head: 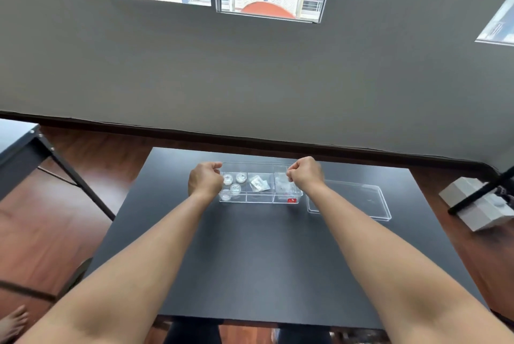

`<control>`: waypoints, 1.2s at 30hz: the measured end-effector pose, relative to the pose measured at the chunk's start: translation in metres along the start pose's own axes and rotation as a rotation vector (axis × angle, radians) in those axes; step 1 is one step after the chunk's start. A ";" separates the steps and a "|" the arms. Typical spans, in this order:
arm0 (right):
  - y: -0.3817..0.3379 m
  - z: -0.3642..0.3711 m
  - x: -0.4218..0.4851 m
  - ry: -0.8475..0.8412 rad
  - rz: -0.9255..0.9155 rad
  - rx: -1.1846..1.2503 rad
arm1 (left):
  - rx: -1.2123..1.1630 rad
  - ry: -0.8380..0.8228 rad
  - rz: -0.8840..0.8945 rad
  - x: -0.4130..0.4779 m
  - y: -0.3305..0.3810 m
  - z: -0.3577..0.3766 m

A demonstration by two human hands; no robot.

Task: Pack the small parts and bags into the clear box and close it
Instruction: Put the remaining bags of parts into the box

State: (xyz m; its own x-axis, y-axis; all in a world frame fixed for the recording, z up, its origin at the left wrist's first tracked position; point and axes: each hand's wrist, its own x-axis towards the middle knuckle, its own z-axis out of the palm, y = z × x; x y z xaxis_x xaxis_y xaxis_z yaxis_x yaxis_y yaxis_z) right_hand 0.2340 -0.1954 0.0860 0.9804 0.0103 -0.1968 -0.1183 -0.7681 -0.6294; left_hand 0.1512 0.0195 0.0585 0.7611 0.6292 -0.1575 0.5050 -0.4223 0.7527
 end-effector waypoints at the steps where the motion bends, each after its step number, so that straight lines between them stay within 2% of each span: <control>1: 0.000 0.001 0.000 0.003 0.003 -0.040 | 0.003 0.001 0.005 -0.001 0.000 0.001; 10: -0.003 0.011 0.000 0.025 -0.092 -0.397 | 0.040 0.017 0.027 0.000 -0.002 0.003; 17: 0.003 0.014 -0.005 0.074 -0.218 -0.471 | 0.050 0.010 0.017 -0.002 0.000 0.001; 21: 0.010 0.009 -0.008 0.067 -0.205 -0.387 | 0.063 -0.006 0.011 -0.003 0.001 0.001; 25: 0.021 0.002 -0.012 0.070 -0.232 -0.146 | 0.086 -0.046 0.006 -0.002 0.001 0.000; 28: 0.035 -0.010 -0.017 0.146 -0.264 0.037 | 0.169 -0.043 0.026 -0.007 0.005 -0.002; 30: 0.048 -0.022 -0.020 0.224 -0.261 0.116 | 0.208 0.065 0.126 -0.017 0.014 0.001; 33: 0.074 -0.041 -0.023 0.320 -0.211 0.169 | 0.057 0.178 0.372 -0.042 0.035 0.014; 36: 0.104 -0.058 -0.026 0.378 -0.128 0.185 | -0.082 0.064 0.528 -0.075 0.054 0.036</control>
State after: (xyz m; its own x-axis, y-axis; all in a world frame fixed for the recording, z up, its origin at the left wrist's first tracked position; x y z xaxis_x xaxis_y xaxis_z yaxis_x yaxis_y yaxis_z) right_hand 0.2057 -0.3127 0.0687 0.9736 -0.1641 0.1588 0.0150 -0.6481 -0.7614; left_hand 0.1364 -0.0742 0.0879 0.8753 0.3846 0.2931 0.0249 -0.6413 0.7669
